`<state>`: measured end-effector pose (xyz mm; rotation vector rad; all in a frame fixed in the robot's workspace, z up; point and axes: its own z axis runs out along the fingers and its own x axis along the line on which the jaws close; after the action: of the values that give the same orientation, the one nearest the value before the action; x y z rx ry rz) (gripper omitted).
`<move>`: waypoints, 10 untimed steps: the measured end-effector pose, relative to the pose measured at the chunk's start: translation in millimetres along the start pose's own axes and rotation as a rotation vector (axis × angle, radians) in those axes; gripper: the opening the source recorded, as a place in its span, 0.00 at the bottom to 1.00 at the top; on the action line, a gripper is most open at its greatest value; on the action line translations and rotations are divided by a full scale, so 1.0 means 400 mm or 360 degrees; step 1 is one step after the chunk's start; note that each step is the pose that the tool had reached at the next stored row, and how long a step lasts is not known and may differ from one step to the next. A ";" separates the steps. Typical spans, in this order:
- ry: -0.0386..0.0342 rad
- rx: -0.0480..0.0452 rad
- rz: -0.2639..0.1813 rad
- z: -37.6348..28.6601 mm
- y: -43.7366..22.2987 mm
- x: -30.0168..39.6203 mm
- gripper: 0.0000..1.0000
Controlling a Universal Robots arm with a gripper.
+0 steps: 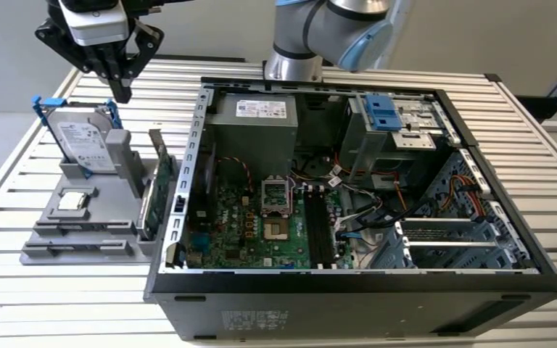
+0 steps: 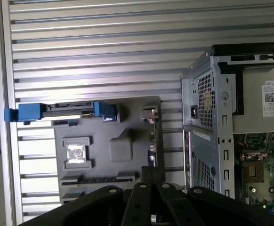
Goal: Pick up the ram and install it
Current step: 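Reach for the ram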
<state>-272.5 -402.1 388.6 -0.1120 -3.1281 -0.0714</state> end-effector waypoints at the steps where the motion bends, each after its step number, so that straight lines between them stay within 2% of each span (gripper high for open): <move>1: 0.0000 0.0000 0.0000 0.000 0.000 0.001 0.00; 5: 0.0001 0.0000 0.0000 0.000 0.000 0.003 0.00; 7: 0.0016 0.0001 0.0001 0.001 -0.001 0.007 0.00; 10: 0.0017 0.0001 0.0001 0.001 -0.001 0.009 0.00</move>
<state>-275.9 -402.3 388.1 -0.1119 -3.1177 -0.0707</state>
